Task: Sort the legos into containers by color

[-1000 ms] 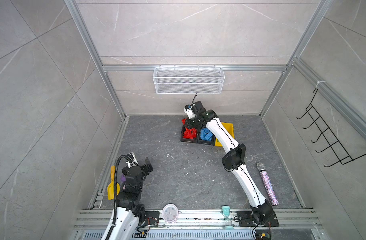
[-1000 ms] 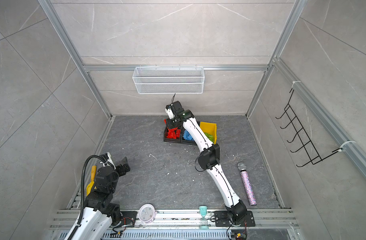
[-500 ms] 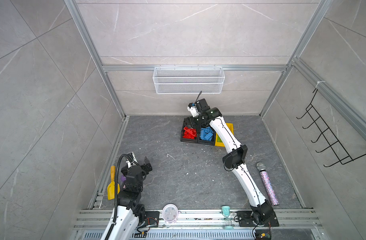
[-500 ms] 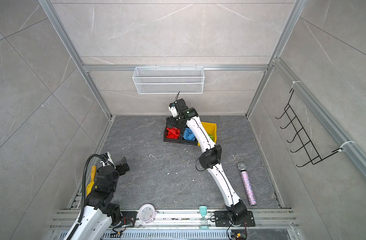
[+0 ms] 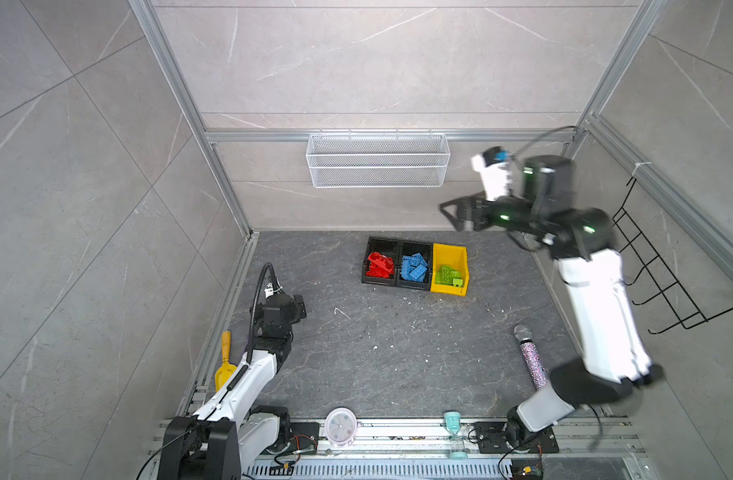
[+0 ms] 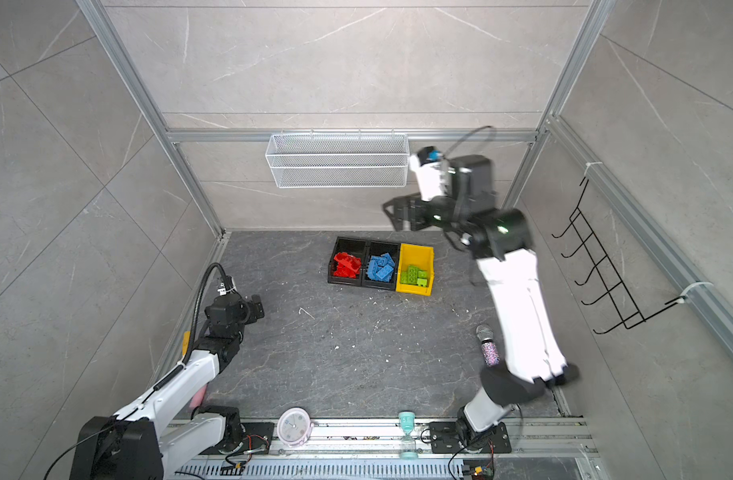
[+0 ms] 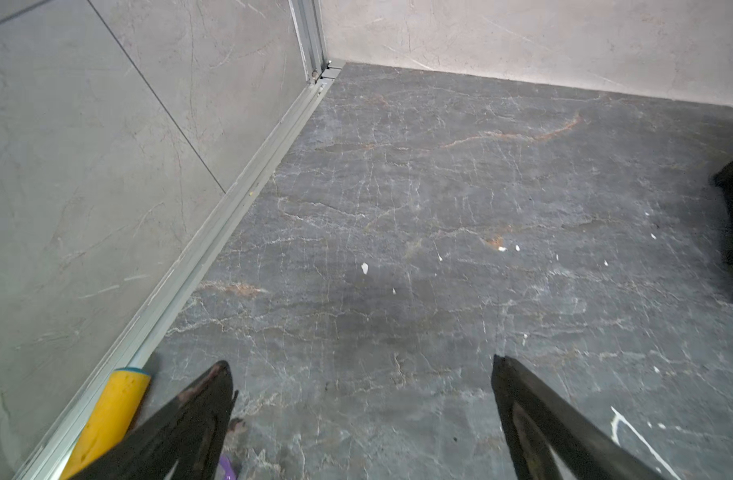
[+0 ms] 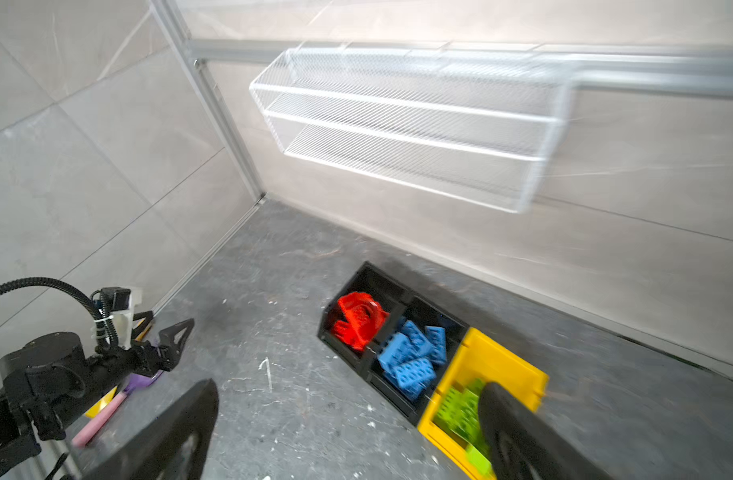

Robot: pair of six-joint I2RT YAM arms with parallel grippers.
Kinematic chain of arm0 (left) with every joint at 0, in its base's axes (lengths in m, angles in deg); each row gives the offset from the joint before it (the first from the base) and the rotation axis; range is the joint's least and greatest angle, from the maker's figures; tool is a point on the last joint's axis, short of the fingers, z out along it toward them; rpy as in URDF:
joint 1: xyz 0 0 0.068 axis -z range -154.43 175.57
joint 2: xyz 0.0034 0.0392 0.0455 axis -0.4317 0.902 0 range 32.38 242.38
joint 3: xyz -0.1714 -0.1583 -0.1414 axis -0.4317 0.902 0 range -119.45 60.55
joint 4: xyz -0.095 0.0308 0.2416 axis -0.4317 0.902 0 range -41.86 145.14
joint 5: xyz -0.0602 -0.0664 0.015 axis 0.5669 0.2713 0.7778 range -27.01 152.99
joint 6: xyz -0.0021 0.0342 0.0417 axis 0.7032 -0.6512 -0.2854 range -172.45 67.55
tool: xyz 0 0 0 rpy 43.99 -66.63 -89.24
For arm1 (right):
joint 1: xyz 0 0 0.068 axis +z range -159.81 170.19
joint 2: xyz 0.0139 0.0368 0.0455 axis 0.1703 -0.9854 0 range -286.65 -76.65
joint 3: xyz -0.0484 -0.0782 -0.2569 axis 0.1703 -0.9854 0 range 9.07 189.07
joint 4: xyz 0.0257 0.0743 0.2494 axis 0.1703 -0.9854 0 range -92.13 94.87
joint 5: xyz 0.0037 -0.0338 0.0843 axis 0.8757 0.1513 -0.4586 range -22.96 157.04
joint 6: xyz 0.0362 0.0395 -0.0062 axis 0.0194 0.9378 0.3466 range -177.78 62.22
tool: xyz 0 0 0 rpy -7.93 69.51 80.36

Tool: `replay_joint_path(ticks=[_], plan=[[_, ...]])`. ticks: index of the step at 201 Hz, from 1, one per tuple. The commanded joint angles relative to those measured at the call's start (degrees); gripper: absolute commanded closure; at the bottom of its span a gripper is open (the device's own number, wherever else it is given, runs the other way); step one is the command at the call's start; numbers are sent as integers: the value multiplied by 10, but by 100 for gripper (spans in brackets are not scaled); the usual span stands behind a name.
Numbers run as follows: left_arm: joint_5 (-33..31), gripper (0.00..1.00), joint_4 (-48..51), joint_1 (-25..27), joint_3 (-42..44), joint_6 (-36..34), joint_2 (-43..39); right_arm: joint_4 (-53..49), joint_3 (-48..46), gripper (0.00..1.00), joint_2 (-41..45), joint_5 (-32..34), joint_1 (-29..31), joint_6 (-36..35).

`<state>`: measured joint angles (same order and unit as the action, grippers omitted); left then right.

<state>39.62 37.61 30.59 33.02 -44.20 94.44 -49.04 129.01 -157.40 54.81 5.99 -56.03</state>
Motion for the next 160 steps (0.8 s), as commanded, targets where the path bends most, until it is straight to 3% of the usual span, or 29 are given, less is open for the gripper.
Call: replay_joint_path(ticks=[1, 18, 36, 56, 72, 95, 111, 131, 137, 148, 160], plan=[[49, 1, -77, -41, -5, -9, 19, 71, -208, 0, 129, 73, -10, -7], [87, 1, -159, -61, 18, -22, 56, 198, -480, 0, 247, 157, -11, 10], [101, 0, -223, -62, 28, -53, 101, 441, -777, 0, 357, 284, -11, 31], [87, 1, -241, -64, 47, -45, 87, 672, -966, 0, 364, 376, -13, 75], [93, 1, -290, -69, 90, -42, 64, 800, -1022, 0, 280, 428, -13, 73], [111, 0, -342, -73, 131, -45, 62, 1015, -1063, 0, 137, 399, -19, 2], [119, 0, -392, -73, 143, -52, 101, 1076, -1050, 0, 44, 419, -23, -19], [136, 0, -405, -75, 121, -56, 166, 1183, -1056, 0, -45, 341, -34, -43], [154, 0, -406, -75, 107, -63, 190, 1165, -1037, 0, -55, 329, -41, -41], [175, 0, -380, -75, 74, -75, 235, 1024, -1005, 0, -15, 282, -71, -6], [170, 0, -384, -74, 74, -72, 237, 1128, -1041, 0, -43, 301, -74, -2]])
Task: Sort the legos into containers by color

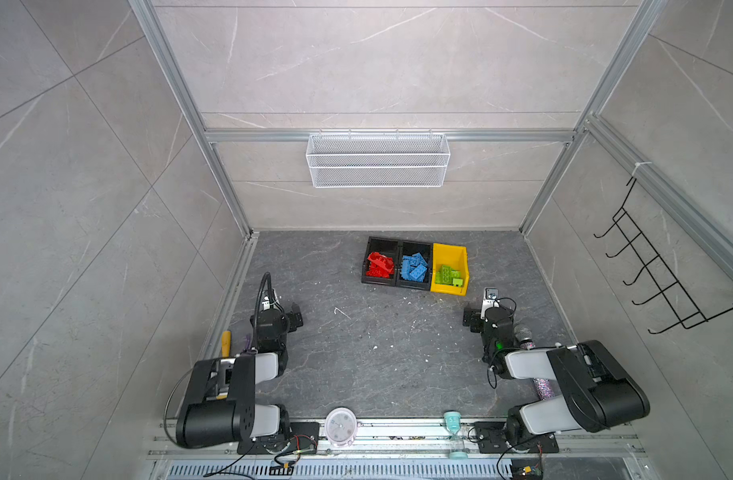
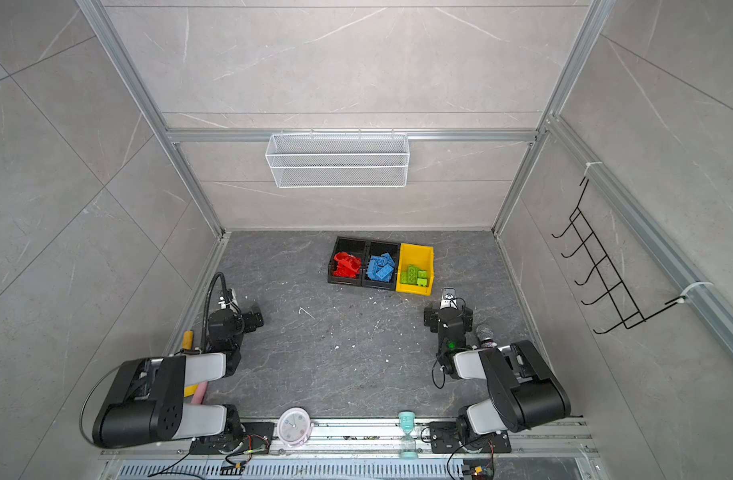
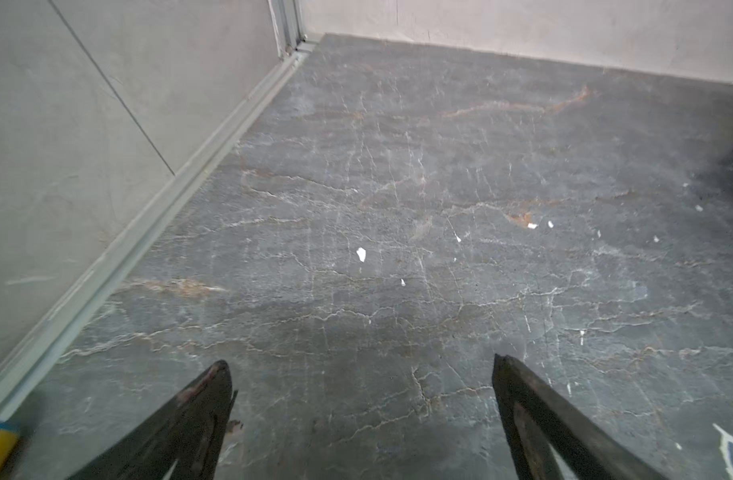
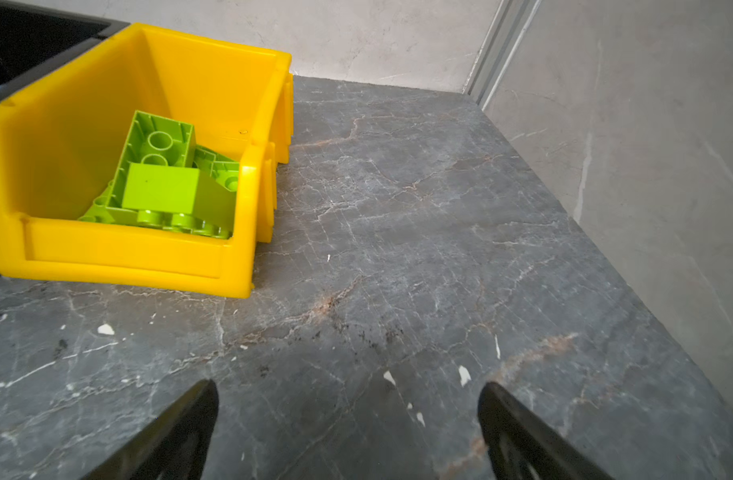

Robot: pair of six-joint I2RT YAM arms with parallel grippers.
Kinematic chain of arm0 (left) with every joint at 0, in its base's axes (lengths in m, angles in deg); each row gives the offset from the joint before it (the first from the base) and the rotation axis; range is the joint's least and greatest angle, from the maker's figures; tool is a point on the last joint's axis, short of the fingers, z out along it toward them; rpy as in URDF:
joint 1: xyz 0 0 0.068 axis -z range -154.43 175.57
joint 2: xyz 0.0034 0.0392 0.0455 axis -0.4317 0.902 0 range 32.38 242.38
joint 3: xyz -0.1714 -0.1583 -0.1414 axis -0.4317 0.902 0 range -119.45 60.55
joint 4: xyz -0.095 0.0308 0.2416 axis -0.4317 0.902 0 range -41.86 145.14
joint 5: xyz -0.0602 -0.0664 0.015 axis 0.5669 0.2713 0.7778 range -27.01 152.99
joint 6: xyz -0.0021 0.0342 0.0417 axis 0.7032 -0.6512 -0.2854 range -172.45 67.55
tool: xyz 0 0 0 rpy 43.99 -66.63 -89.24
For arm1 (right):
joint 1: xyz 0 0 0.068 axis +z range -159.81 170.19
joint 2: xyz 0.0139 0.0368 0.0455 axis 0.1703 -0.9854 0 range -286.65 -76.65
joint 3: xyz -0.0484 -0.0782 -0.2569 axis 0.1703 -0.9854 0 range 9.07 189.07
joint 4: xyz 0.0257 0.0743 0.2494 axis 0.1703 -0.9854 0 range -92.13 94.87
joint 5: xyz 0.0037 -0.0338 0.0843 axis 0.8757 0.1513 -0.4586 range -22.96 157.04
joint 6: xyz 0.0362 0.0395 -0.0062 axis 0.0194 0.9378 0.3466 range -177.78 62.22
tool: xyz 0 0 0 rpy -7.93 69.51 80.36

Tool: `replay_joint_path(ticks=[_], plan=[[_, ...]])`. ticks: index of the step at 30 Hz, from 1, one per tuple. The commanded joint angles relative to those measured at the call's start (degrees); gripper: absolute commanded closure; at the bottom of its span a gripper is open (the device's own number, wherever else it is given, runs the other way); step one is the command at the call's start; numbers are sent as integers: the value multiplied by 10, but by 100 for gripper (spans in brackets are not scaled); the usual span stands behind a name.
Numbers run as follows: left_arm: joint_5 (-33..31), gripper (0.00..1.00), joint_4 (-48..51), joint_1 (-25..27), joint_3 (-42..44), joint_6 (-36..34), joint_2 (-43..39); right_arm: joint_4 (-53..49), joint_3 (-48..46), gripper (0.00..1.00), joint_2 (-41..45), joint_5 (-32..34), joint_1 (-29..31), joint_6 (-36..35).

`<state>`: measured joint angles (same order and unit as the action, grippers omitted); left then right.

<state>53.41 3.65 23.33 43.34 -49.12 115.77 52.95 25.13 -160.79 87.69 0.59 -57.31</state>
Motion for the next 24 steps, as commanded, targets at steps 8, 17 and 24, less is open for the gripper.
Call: replay_joint_path(ticks=[8, 17, 24], plan=[[-11, 0, -41, -2, -29, -4, 21, 100, 17, 0, -35, -34, -34, 20], [-11, 0, -44, -2, -29, -5, 22, 84, 26, 0, -36, -32, -37, 26], [-11, 0, -44, -2, -28, -5, 23, 80, 26, 0, -34, -33, -38, 27]])
